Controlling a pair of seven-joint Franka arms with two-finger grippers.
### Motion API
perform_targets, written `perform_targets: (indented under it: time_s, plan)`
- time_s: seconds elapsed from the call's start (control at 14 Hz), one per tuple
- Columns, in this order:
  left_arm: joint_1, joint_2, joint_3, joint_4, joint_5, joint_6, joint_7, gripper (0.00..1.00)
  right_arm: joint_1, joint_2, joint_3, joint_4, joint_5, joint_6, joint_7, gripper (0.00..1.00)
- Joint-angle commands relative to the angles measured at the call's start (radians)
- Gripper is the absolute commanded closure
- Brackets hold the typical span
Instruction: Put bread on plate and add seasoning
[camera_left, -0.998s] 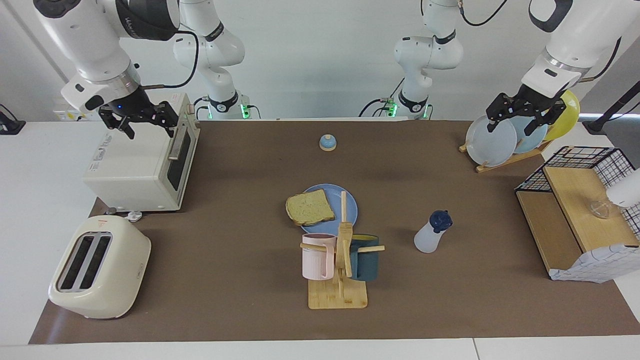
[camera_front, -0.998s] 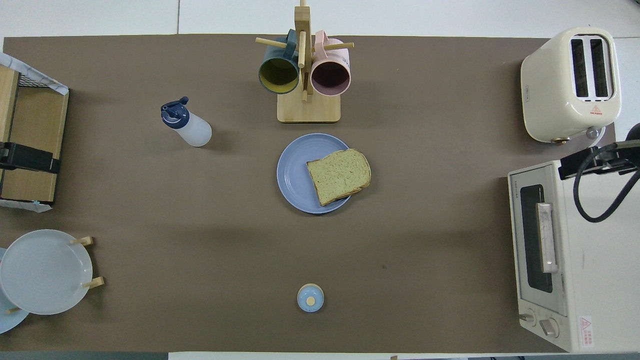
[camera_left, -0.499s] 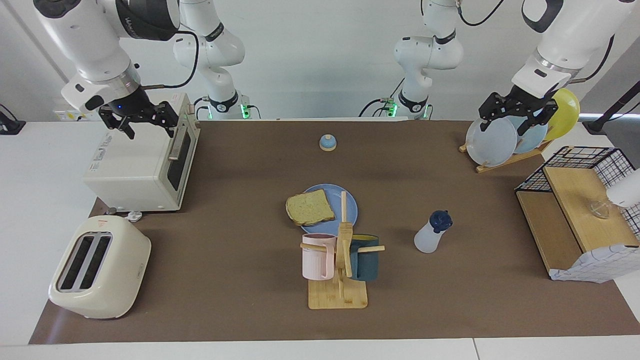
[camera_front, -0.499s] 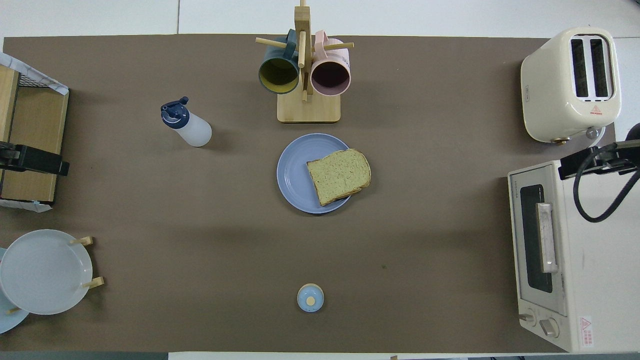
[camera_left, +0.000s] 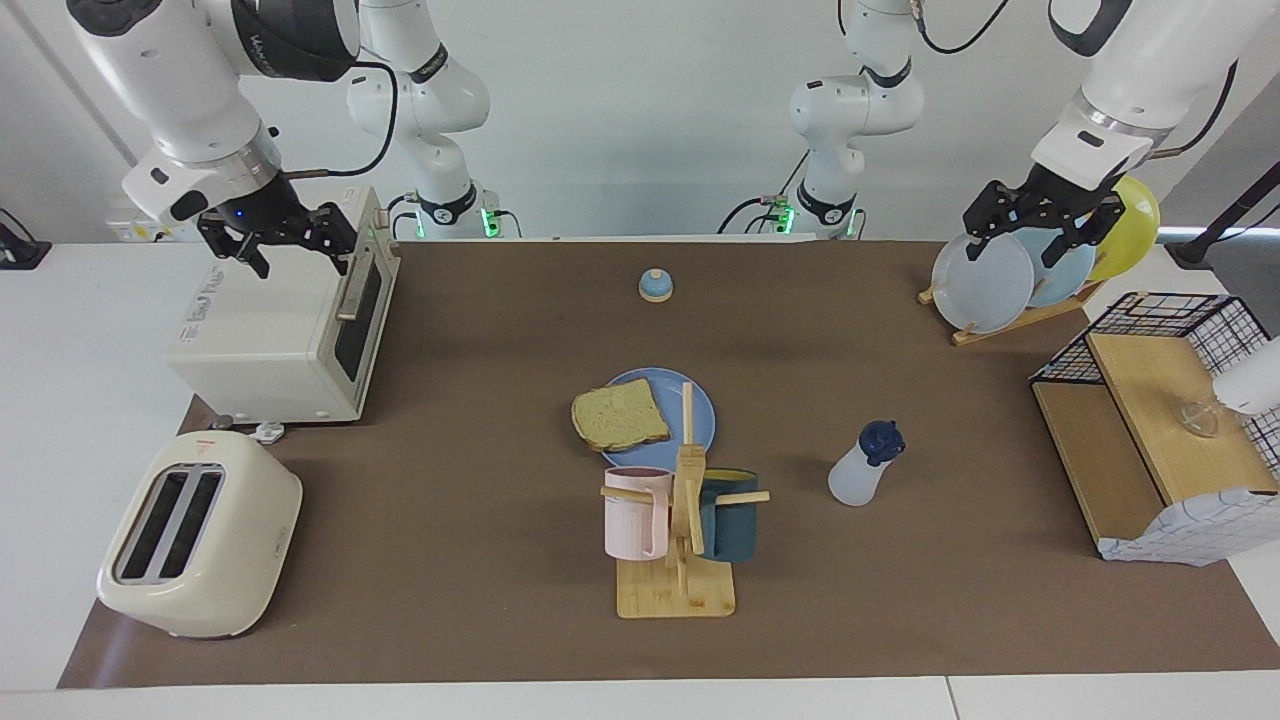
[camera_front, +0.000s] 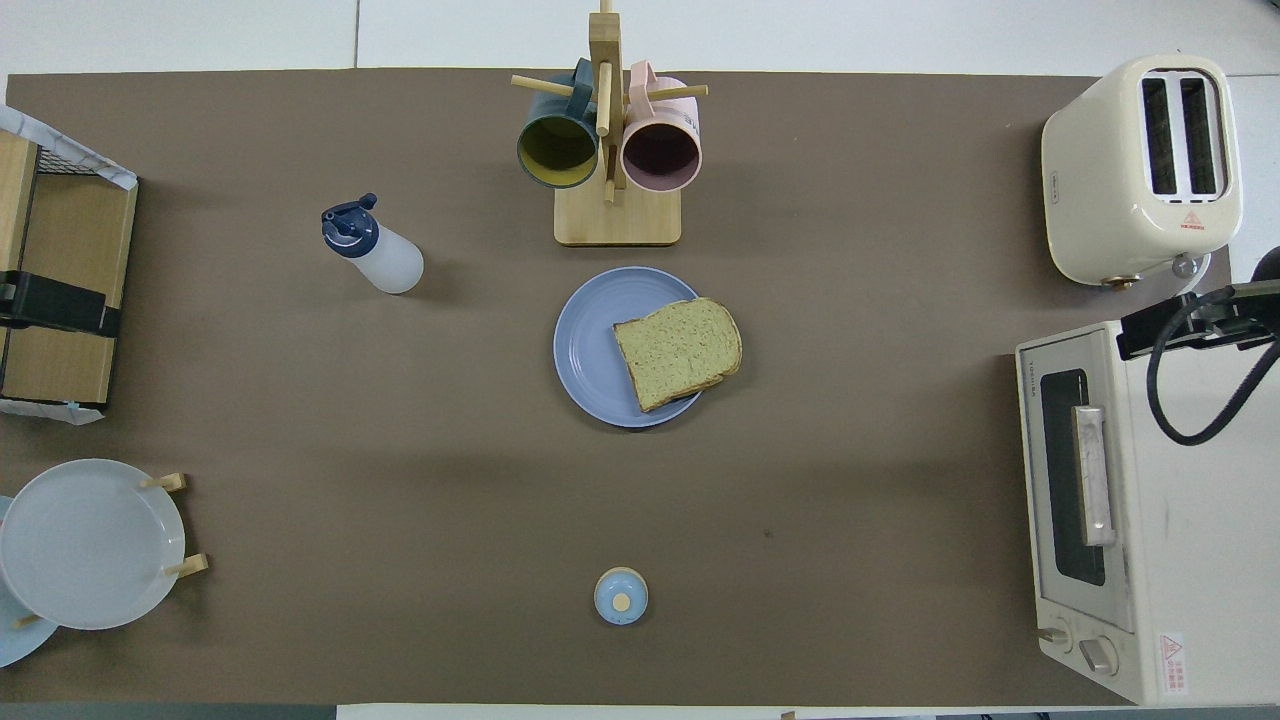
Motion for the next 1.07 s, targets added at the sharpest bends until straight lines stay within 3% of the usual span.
perform_targets:
  time_s: [0.0, 0.29, 0.36, 0.64, 1.0]
  plan:
    - [0.007, 0.02, -0.003, 0.07, -0.008, -0.043, -0.011, 0.0, -0.009, -0.01, 0.004, -0.012, 0.004, 0.007, -0.017, 0.0]
    - [-0.016, -0.074, 0.01, -0.16, -0.002, 0.095, -0.016, 0.0, -0.009, -0.009, 0.004, -0.012, 0.004, 0.007, -0.015, 0.0]
    - [-0.023, -0.079, 0.022, -0.175, -0.002, 0.097, -0.017, 0.0, -0.009, -0.009, 0.004, -0.012, 0.004, 0.007, -0.016, 0.0]
    - [-0.031, -0.043, 0.03, -0.087, -0.011, 0.039, -0.023, 0.0, -0.009, -0.009, 0.004, -0.012, 0.004, 0.007, -0.017, 0.0]
    - [-0.036, -0.046, 0.03, -0.08, -0.009, 0.028, -0.023, 0.0, -0.009, -0.01, 0.004, -0.012, 0.004, 0.007, -0.015, 0.0]
